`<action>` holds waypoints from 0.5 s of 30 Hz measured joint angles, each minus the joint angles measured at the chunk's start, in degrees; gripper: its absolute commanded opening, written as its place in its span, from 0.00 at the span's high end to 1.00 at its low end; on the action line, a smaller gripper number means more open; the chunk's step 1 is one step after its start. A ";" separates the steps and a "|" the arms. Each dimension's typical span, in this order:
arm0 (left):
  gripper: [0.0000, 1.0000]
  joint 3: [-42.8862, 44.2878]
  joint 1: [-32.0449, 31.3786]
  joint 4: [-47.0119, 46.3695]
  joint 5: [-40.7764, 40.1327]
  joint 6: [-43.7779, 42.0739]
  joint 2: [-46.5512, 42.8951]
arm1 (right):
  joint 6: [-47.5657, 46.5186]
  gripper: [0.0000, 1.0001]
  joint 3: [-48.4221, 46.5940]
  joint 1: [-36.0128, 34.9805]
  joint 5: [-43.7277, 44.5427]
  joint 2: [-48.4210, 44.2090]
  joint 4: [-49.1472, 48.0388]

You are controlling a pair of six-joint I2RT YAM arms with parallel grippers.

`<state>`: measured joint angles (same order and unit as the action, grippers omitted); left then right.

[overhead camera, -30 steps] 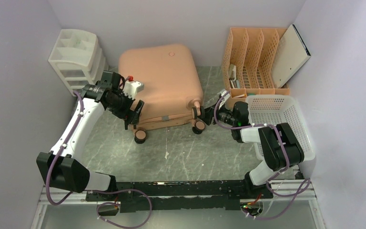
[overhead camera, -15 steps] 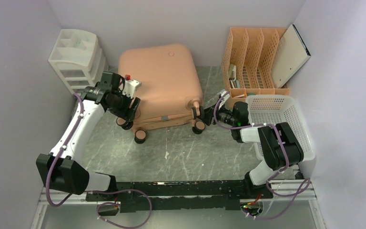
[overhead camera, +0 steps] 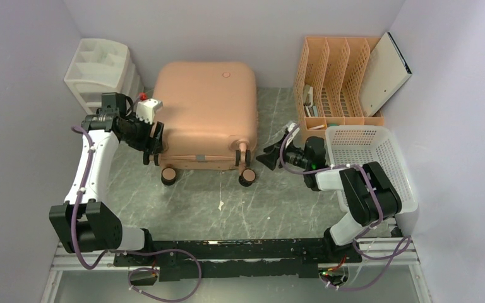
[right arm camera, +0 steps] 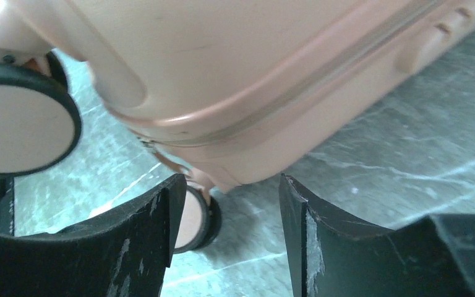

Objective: Open, take out, and arrange the luggage
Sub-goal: Unzip the luggage at the center of the board.

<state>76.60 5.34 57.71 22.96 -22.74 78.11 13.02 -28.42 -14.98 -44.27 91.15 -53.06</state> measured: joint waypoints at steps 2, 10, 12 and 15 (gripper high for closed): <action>0.31 0.00 -0.35 0.15 1.29 -0.57 0.00 | -0.87 0.38 0.13 -1.64 -0.31 0.00 -0.02; 0.48 0.02 0.28 0.46 2.64 0.42 -0.07 | -1.46 0.34 1.64 -4.46 -1.79 0.24 -2.23; 0.56 0.02 0.35 0.39 2.71 0.90 -0.07 | -2.01 0.34 1.81 -5.73 -1.68 0.24 -2.67; 0.69 0.02 0.44 0.31 2.80 1.40 -0.07 | -2.49 0.34 1.81 -7.76 -1.20 0.57 -2.93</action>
<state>76.62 5.78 58.02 25.76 -21.34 78.04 10.52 -26.61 -22.74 -45.47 91.72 -55.99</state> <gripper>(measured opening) 0.622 0.664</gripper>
